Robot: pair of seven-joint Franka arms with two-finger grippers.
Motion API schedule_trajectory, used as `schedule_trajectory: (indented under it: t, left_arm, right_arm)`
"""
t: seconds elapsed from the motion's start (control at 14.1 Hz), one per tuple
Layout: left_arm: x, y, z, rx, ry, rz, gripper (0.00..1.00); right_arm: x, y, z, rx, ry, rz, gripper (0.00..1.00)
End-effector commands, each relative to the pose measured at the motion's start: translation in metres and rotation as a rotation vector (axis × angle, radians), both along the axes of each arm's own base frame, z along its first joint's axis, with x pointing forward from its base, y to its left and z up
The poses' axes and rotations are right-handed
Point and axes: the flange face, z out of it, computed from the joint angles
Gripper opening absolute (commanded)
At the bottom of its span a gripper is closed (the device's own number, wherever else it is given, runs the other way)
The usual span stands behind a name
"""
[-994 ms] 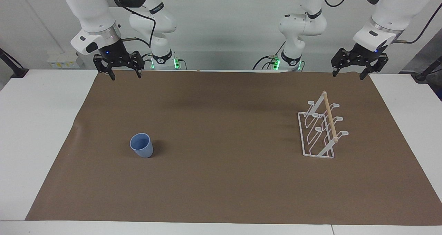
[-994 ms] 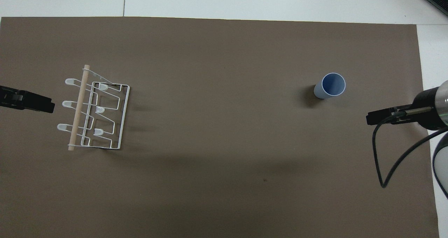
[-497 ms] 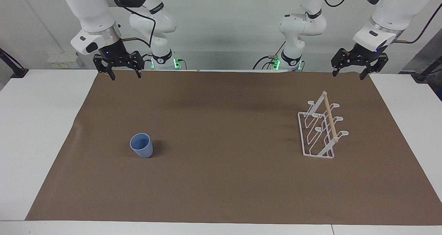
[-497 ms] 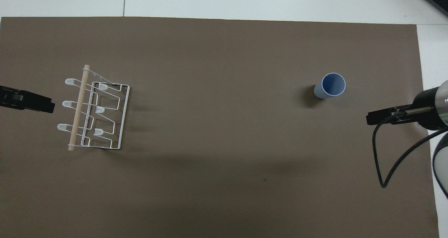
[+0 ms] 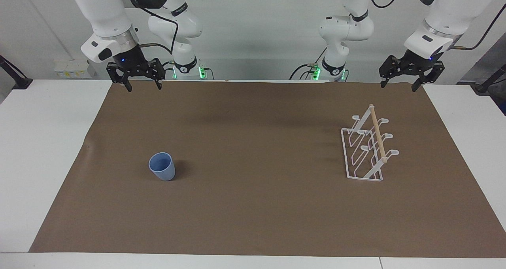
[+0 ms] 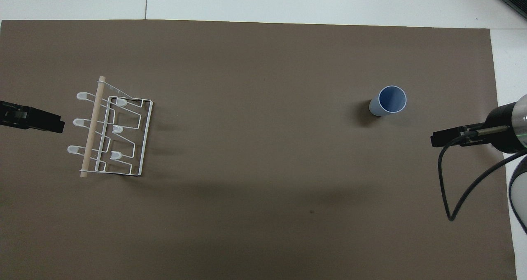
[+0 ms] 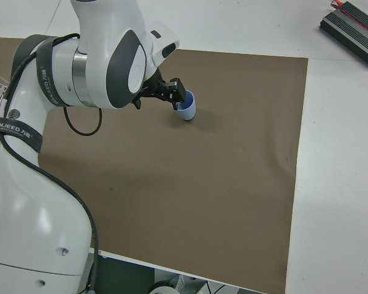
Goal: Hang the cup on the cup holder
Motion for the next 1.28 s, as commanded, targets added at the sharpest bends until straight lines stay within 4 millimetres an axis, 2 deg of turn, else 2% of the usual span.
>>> schedule_trajectory:
  t: [0.0,0.71,1.21]
  left_arm:
    - [-0.007,0.003,-0.001,-0.011,-0.003,0.012,1.0]
    - [-0.007,0.003,-0.001,-0.011,-0.003,0.011,1.0]
    - [-0.007,0.003,-0.001,-0.011,-0.003,0.012,1.0]
  right_arm:
    - [-0.003,-0.002,0.003,0.019,-0.007,-0.008,1.0]
    - [-0.003,-0.013,0.002,0.019,-0.002,-0.032,1.0]
    - [-0.003,-0.011,0.003,0.019,-0.007,-0.04,1.0]
